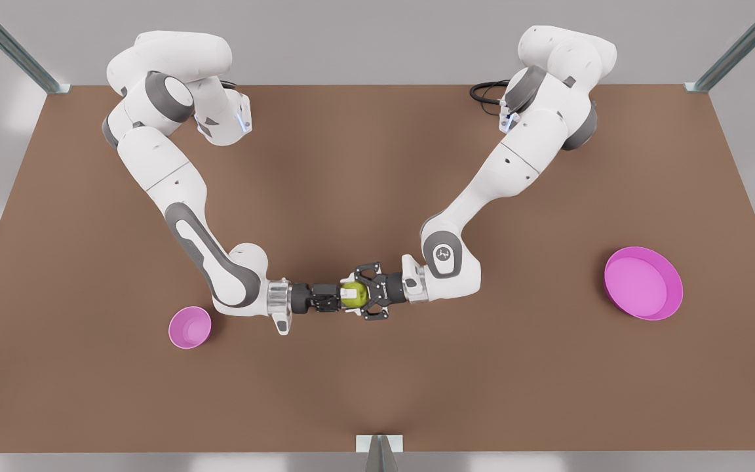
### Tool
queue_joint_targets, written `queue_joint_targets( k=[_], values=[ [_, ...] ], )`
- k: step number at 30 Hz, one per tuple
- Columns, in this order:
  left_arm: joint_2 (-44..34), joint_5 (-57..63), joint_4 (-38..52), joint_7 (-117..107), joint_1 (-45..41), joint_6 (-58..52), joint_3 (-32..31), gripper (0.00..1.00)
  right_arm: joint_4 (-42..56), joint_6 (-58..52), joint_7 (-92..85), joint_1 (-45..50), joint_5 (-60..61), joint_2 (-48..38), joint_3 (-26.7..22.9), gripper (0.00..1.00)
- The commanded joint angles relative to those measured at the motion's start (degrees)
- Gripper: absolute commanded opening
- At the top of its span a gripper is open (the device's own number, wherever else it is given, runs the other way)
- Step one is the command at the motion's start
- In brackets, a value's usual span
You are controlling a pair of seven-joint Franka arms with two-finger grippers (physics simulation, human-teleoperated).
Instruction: Use the left arm to pick up the apple from the plate, transfer it to the gripper of the right arm, and then use the right arm to place it into the bowl
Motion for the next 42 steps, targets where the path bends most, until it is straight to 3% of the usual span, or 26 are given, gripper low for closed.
queue_joint_targets(
  k=[1,4,6,18,21,24,25,27,29,31,32,36,37,38,40,42],
  values=[
    [-0.1,0.1,0.0,0.3,0.0,-0.1,0.0,0.84,0.0,0.0,-0.6,0.0,-0.1,-0.1,0.0,0.76],
    [-0.1,0.1,0.0,0.3,-0.1,0.0,0.0,0.86,0.0,0.0,-0.6,-0.1,-0.1,-0.1,0.0,0.76],
    [-0.2,0.1,0.0,0.3,-0.2,0.1,0.0,0.99,0.0,0.0,-0.6,-0.1,-0.2,-0.2,0.0,0.76],
    [-0.7,1.4,-1.0,0.4,0.2,0.1,0.2,1.0,-1.6,-6.1,-0.5,-4.8,-4.5,-0.8,-0.2,0.76],
    [-6.8,2.9,-10.7,0.6,5.4,-0.8,0.2,1.0,-1.6,-6.2,-0.3,-6.5,-6.8,-0.8,-0.3,0.76],
    [-21.4,15.9,-30.8,-1.6,18.4,-4.5,0.4,1.0,-1.0,-7.5,-0.1,-9.7,-11.0,-0.8,-0.3,0.76],
    [-24.3,28.8,-33.1,-12.3,24.3,-10.2,0.7,1.0,-0.9,-8.8,-0.1,-11.0,-11.1,-0.9,-0.5,0.76],
    [-31.5,62.3,-32.0,-41.3,31.1,-20.8,0.9,1.0,-0.1,-12.0,1.5,-14.7,-13.1,-1.0,-0.1,0.76],
    [-37.3,77.2,-28.6,-55.0,30.9,-32.2,4.5,1.0,1.5,-15.6,4.4,-17.7,-19.0,-1.3,-0.1,0.76],
    [-36.9,89.0,-14.2,-77.1,29.2,-54.8,4.4,1.0,1.5,-18.8,4.4,-21.5,-23.3,-1.3,0.0,0.76],
    [-37.1,94.6,-11.1,-91.2,27.5,-56.2,4.3,1.0,1.8,-20.5,4.4,-23.5,-24.7,-1.3,0.0,0.76],
    [-41.8,94.3,-2.3,-105.6,28.4,-62.2,4.3,1.0,1.9,-26.6,3.6,-30.9,-28.4,-1.1,-0.6,0.77],
    [-46.3,90.1,-2.8,-106.0,26.6,-61.8,9.9,1.0,1.9,-26.9,2.3,-32.6,-29.5,-1.0,-0.7,0.77],
    [-49.7,85.9,-3.4,-105.9,18.6,-61.1,20.5,1.0,1.9,-27.7,2.0,-33.3,-30.3,-1.0,-0.9,0.77],
    [-52.7,86.1,-8.2,-106.1,15.1,-53.1,22.7,1.0,2.9,-27.7,2.0,-36.0,-33.1,-0.9,-0.8,0.77],
    [-51.3,86.2,-10.1,-105.5,15.1,-52.8,22.9,1.0,3.5,-27.7,1.0,-36.8,-33.3,-0.8,-1.7,0.77]
  ],
)
